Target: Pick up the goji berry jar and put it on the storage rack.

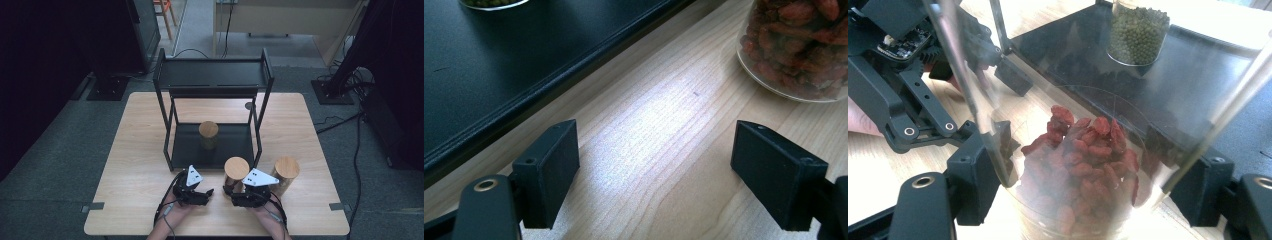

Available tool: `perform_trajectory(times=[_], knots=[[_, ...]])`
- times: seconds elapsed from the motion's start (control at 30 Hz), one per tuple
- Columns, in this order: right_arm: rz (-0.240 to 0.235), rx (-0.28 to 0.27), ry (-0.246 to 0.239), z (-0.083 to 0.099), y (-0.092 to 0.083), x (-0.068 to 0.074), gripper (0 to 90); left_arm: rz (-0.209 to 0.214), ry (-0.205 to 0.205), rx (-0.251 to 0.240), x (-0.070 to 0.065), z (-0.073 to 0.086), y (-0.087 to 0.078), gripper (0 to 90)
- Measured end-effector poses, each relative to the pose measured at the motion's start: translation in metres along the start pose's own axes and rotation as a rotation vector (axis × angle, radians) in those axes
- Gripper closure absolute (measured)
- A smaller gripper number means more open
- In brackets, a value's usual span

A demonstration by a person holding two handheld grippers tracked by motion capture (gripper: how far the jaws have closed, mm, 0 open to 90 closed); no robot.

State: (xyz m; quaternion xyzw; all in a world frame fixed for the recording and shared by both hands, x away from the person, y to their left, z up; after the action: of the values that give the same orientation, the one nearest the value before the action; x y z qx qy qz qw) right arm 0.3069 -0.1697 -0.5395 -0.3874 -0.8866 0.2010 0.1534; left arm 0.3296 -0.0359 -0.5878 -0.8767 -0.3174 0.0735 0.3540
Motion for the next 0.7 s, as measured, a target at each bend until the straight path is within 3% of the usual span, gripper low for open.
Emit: perform_trajectory(times=[0.23,0.7], knots=[[-0.012,0.003,0.02,-0.002,0.0011,-0.0022,25.0,-0.004,-0.004,-0.001,-0.0002,-0.0002,0.0002,19.8],[0.014,0.016,0.011,-0.0094,0.0063,-0.0037,25.0,-0.007,-0.006,0.0,-0.0003,-0.0004,0.0003,19.8]])
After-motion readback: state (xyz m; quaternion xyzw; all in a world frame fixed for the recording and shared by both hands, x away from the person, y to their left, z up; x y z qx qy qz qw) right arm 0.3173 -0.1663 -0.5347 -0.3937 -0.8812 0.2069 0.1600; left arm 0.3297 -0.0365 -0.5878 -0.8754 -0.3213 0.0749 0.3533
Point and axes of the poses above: each handheld gripper's, and its own axes: y roughly forward along the jaws, z roughly out of its underside, x roughly to its left, the point moved 9 cm from there along y, roughly forward along the jaws, and after that the axes turned 6 degrees about y, right-handed, at the moved point
